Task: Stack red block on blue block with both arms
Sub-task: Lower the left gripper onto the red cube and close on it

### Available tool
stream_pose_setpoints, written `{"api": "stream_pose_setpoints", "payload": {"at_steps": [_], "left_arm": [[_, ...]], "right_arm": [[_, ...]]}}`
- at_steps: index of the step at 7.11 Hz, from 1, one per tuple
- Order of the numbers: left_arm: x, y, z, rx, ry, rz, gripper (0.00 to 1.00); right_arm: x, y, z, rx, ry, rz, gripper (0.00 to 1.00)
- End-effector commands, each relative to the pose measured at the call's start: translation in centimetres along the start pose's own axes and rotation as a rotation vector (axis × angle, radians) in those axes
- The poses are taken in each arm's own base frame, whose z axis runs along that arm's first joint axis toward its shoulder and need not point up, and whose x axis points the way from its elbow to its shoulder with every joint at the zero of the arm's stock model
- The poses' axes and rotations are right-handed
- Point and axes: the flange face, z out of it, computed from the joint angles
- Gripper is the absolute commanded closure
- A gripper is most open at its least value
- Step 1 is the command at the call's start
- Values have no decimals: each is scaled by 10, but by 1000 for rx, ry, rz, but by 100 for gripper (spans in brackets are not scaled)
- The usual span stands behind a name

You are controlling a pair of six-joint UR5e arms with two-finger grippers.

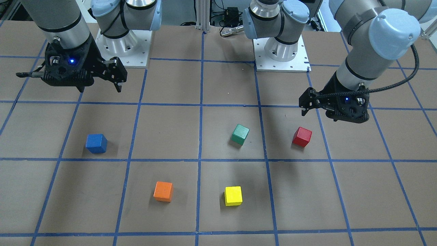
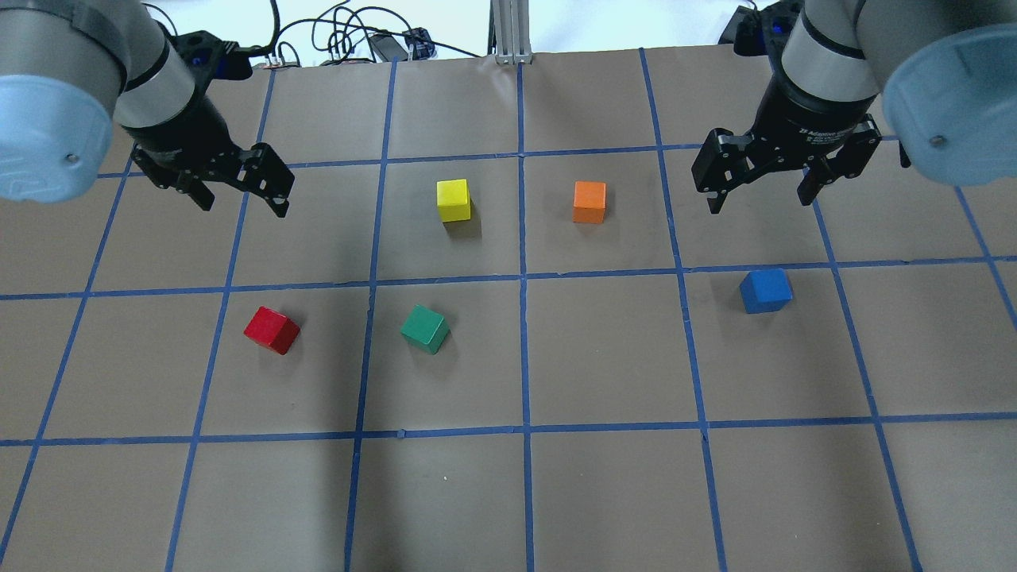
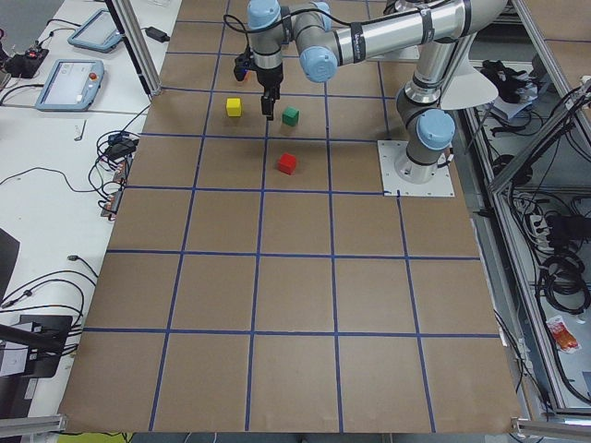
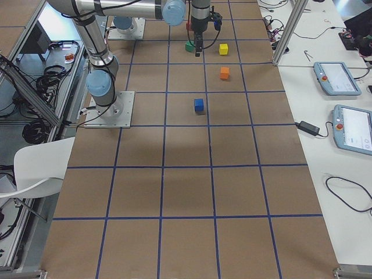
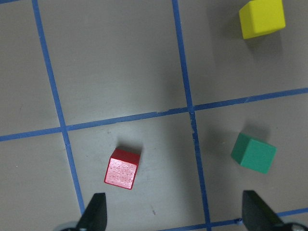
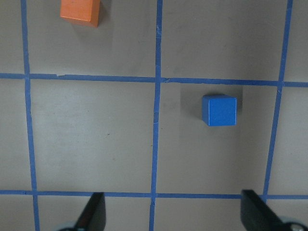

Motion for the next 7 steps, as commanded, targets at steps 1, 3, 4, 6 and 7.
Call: {"api": "stream_pose_setpoints", "payload": {"at_steps": [1,3,4,6,7], "left_arm": [[-6,22,103,19,-8,67,0],[-16,40,160,1,10,53,0],[-27,38,167,12,0,63,0],[-29,35,181,-1,14,65,0],[-31,31,186,11,4,91,0]], "right_arm": [[0,0,0,2,-1,-1,0],[1,0,0,1,1,0,0],[1,1,0,-2,1,2,0],[1,1,0,-5,2,0,0],[1,1,0,-3,2,0,0]]}}
